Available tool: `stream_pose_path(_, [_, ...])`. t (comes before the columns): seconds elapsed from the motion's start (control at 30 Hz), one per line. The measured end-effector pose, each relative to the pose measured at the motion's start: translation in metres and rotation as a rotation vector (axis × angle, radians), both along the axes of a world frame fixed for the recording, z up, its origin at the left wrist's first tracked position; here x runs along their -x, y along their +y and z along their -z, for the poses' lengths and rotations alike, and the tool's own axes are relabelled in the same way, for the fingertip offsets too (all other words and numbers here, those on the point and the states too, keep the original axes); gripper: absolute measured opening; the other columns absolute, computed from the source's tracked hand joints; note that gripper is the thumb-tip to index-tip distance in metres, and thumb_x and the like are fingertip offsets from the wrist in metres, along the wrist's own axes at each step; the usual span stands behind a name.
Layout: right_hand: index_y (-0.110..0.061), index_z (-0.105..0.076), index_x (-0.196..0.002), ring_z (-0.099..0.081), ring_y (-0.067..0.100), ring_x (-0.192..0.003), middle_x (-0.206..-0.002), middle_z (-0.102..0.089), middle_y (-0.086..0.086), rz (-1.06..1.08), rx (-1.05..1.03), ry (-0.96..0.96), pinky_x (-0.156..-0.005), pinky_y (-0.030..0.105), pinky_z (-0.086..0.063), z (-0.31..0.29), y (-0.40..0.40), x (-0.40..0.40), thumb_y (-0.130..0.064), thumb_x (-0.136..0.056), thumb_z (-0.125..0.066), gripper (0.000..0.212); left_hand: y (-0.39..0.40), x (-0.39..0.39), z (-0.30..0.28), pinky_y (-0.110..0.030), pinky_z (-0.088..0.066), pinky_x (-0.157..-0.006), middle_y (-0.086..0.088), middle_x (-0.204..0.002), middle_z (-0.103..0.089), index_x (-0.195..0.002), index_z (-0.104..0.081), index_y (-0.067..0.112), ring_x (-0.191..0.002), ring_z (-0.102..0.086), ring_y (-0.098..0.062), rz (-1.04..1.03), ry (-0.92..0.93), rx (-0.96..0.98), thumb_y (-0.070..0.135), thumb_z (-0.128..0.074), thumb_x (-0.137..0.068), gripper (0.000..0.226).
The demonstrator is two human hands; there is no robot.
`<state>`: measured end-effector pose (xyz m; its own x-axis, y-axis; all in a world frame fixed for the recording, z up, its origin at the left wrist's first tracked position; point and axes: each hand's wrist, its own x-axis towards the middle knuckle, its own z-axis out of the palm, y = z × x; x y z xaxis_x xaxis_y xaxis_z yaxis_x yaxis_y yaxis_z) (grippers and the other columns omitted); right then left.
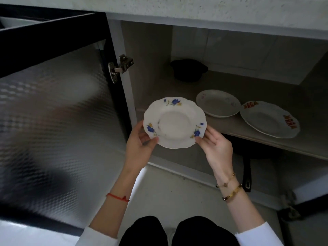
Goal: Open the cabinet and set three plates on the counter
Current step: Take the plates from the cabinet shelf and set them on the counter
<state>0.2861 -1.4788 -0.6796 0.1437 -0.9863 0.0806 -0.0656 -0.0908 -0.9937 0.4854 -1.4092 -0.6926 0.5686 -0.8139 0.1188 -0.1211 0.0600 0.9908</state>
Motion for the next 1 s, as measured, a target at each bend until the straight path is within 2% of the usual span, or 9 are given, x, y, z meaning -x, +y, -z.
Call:
stream_pose_path(0.13, [-0.020,-0.060,-0.129,-0.066,0.000,-0.106,-0.119,-0.070,-0.010,-0.016,-0.033,-0.070,-0.092,0.020,-0.053,-0.002,0.031,0.013,-0.008,-0.078,-0.077,0.055,0.034,0.008,-0.001,-0.013,-0.053,-0.077,-0.001,-0.120,-0.064,-0.132,-0.049,0.013,-0.103,-0.065,-0.008,0.017,0.051,0.006,-0.005,-0.073,-0.077,0.062])
stream_pose_path(0.27, [-0.021,-0.061,-0.128,-0.067,0.001,-0.106,-0.117,-0.070,-0.013,-0.021,-0.048,-0.115,-0.086,0.013,-0.053,-0.005,0.059,0.026,-0.004,-0.080,-0.074,0.053,0.067,0.017,-0.009,-0.008,-0.050,-0.078,0.004,-0.122,-0.061,-0.132,-0.044,0.027,-0.101,-0.063,0.003,0.032,0.047,-0.001,-0.004,-0.076,-0.075,0.072])
stream_pose_path(0.37, [-0.020,-0.059,-0.131,-0.067,0.001,-0.107,-0.118,-0.070,-0.014,-0.025,-0.044,-0.144,-0.077,0.008,-0.052,-0.008,0.077,0.033,-0.001,-0.080,-0.073,0.056,0.088,0.021,-0.016,-0.006,-0.048,-0.078,-0.001,-0.124,-0.062,-0.144,-0.038,0.023,-0.101,-0.064,0.004,0.067,0.065,-0.018,-0.003,-0.077,-0.074,0.085])
stream_pose_path(0.43, [-0.021,-0.060,-0.129,-0.067,0.001,-0.105,-0.116,-0.070,-0.016,-0.025,-0.034,-0.147,-0.075,0.007,-0.052,-0.010,0.087,0.037,0.001,-0.080,-0.072,0.055,0.099,0.022,-0.022,-0.008,-0.049,-0.079,0.000,-0.120,-0.066,-0.140,-0.045,0.027,-0.102,-0.065,-0.004,0.097,0.022,-0.009,-0.002,-0.078,-0.073,0.080])
stream_pose_path(0.5, [-0.024,-0.062,-0.127,-0.068,0.002,-0.105,-0.115,-0.070,-0.017,-0.027,-0.032,-0.145,-0.076,0.008,-0.052,-0.010,0.094,0.039,0.000,-0.080,-0.073,0.054,0.107,0.022,-0.026,-0.008,-0.050,-0.078,0.007,-0.110,-0.070,-0.134,-0.051,0.031,-0.100,-0.066,-0.005,0.114,-0.013,0.000,-0.002,-0.079,-0.072,0.076])
stream_pose_path(0.57, [-0.026,-0.062,-0.126,-0.067,0.003,-0.106,-0.116,-0.070,-0.017,-0.031,-0.031,-0.139,-0.078,0.008,-0.052,-0.010,0.099,0.040,-0.002,-0.080,-0.074,0.054,0.113,0.022,-0.029,-0.009,-0.051,-0.078,0.012,-0.105,-0.071,-0.135,-0.051,0.028,-0.098,-0.067,-0.004,0.126,-0.018,0.005,-0.005,-0.078,-0.071,0.077])
stream_pose_path(0.67, [-0.025,-0.062,-0.127,-0.067,0.003,-0.107,-0.117,-0.070,-0.016,-0.041,-0.031,-0.149,-0.078,0.008,-0.052,-0.010,0.104,0.040,-0.002,-0.079,-0.074,0.054,0.120,0.021,-0.029,-0.009,-0.051,-0.078,0.011,-0.106,-0.071,-0.138,-0.048,0.025,-0.099,-0.067,-0.004,0.124,-0.026,0.001,-0.005,-0.079,-0.070,0.080])
stream_pose_path(0.83, [-0.023,-0.061,-0.129,-0.067,0.004,-0.108,-0.117,-0.070,-0.015,-0.065,-0.053,-0.178,-0.077,0.008,-0.052,-0.019,0.100,0.034,-0.001,-0.080,-0.073,0.055,0.120,0.016,-0.031,-0.014,-0.052,-0.085,0.000,-0.119,-0.067,-0.138,-0.047,0.025,-0.107,-0.066,-0.013,0.096,-0.007,-0.013,-0.003,-0.080,-0.069,0.081])
stream_pose_path(1.0, [-0.022,-0.062,-0.128,-0.067,0.004,-0.107,-0.116,-0.070,-0.015,-0.063,-0.085,-0.185,-0.077,0.009,-0.052,-0.040,0.092,0.025,0.003,-0.080,-0.071,0.054,0.117,0.012,-0.049,-0.014,-0.052,-0.084,0.005,-0.117,-0.067,-0.137,-0.047,0.026,-0.105,-0.066,-0.010,0.056,0.004,-0.024,-0.002,-0.081,-0.068,0.082])
